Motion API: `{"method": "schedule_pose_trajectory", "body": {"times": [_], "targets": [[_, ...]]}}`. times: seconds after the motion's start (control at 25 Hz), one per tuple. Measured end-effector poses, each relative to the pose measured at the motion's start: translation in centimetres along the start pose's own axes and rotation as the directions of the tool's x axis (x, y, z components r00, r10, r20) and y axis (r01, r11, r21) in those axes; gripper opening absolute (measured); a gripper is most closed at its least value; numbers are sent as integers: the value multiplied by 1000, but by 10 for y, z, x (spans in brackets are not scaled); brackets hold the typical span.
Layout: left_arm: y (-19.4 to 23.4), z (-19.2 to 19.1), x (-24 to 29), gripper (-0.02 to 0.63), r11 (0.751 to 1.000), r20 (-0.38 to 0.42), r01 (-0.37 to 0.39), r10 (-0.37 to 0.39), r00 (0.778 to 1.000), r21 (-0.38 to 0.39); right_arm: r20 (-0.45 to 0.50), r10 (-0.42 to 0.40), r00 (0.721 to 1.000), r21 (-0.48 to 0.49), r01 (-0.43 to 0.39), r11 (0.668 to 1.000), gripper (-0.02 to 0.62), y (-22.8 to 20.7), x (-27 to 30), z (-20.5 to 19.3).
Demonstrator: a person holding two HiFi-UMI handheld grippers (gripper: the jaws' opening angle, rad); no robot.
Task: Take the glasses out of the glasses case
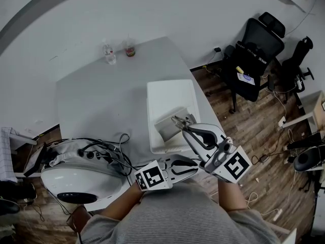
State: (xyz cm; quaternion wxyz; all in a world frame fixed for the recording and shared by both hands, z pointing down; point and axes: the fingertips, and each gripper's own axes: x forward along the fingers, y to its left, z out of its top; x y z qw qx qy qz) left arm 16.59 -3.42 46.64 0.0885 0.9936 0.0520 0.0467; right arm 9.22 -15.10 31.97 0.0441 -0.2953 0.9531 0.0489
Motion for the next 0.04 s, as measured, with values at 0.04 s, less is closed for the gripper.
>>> {"method": "schedule_pose_trajectory", "body": {"times": [0.04], "targets": [[0,0,0,49,1000,0,0,0,1000,0,-7,-2,1000,5,2,1000,17,0,0,-2]]}}
